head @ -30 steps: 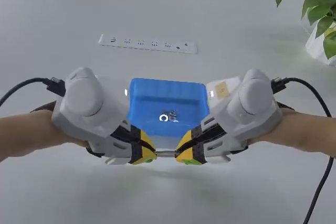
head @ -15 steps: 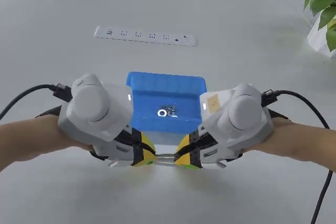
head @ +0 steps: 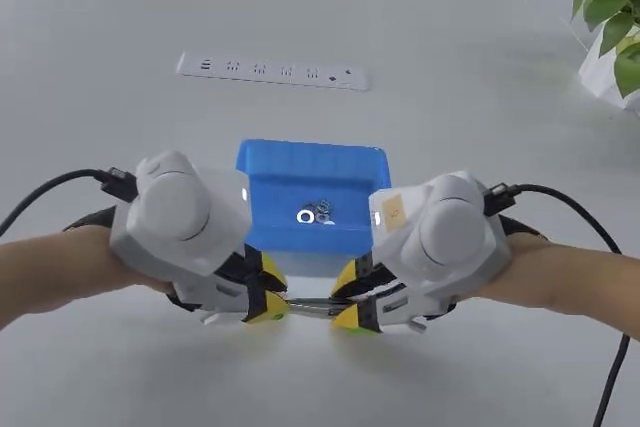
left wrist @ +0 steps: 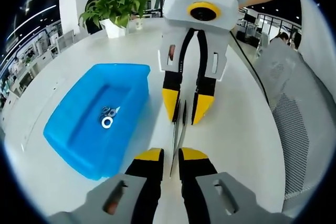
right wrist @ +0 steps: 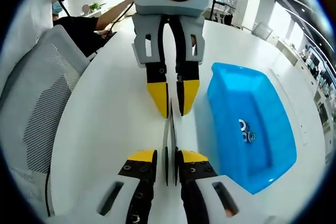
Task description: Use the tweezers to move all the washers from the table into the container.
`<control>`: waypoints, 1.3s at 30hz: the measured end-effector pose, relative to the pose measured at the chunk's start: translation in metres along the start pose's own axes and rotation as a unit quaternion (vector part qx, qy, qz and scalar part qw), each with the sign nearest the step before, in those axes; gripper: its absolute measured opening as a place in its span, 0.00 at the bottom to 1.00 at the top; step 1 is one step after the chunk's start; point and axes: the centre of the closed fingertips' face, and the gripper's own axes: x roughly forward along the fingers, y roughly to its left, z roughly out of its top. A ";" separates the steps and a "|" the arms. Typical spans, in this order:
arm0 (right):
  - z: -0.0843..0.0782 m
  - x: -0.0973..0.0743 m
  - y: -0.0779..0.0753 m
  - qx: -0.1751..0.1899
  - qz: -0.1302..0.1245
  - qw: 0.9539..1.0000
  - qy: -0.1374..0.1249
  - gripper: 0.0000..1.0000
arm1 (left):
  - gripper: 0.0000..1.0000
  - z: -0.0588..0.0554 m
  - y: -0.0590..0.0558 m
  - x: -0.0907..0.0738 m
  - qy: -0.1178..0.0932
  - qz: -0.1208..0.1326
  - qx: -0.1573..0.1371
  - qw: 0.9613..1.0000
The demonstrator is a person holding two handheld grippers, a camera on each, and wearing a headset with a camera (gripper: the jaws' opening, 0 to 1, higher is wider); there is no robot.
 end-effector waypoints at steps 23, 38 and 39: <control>0.031 -0.096 -0.005 0.179 -0.126 0.955 -0.199 0.45 | 0.54 0.016 -0.023 -0.072 -0.146 0.076 -0.126 0.978; 0.021 -0.119 0.028 0.187 -0.164 0.947 -0.203 0.86 | 1.00 0.073 -0.042 -0.123 -0.232 0.127 -0.125 0.956; 0.019 -0.122 0.030 0.183 -0.171 0.947 -0.201 0.89 | 1.00 0.073 -0.044 -0.125 -0.227 0.133 -0.118 0.958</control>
